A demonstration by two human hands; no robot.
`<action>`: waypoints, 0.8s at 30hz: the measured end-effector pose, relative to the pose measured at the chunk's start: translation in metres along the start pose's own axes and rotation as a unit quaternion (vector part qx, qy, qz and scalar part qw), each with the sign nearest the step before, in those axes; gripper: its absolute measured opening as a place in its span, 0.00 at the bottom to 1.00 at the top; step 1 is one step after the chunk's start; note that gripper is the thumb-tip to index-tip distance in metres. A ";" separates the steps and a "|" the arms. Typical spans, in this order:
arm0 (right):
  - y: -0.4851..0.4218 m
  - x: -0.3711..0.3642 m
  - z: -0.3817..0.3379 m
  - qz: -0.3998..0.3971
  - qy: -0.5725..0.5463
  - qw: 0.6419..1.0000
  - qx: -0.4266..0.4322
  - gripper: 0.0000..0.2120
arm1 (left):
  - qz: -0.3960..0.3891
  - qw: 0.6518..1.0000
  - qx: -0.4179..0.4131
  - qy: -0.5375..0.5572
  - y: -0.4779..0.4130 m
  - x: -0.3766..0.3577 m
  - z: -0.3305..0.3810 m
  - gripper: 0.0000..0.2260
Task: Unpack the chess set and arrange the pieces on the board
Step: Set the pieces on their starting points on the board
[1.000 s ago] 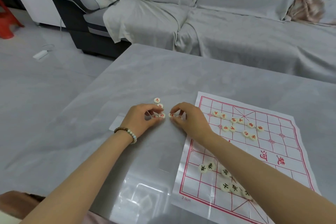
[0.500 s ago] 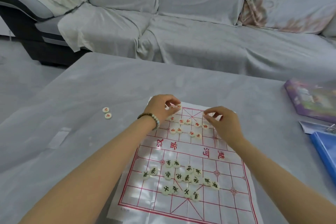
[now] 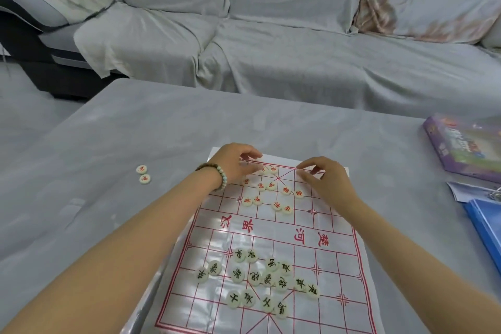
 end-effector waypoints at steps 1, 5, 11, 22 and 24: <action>0.001 -0.004 -0.008 -0.001 0.003 1.000 0.007 0.04 | 0.019 1.000 0.006 -0.002 0.007 0.011 -0.006 0.13; 0.010 -0.042 -0.057 -0.055 0.044 0.995 0.065 0.08 | 0.100 0.994 0.008 -0.037 0.048 0.060 -0.034 0.11; 0.034 -0.128 -0.143 -0.136 0.061 0.978 0.146 0.12 | 0.130 0.980 0.122 -0.084 0.116 0.109 -0.110 0.24; 0.040 -0.213 -0.194 -0.146 0.001 0.976 0.163 0.10 | 0.126 0.991 0.047 -0.007 0.152 0.120 -0.136 0.29; 0.041 -0.213 -0.194 -0.137 -0.002 0.977 0.165 0.07 | 0.136 0.990 0.041 -0.006 0.153 0.121 -0.136 0.26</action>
Point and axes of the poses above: each hand's wrist, its own y-axis away from the middle knuckle, its own x-axis out of the back of the hand, z = x × y, the point moved 4 cm from there along -y, towards the middle knuckle, and after that the axes turned 11 degrees about -x, right-handed, at the moved point
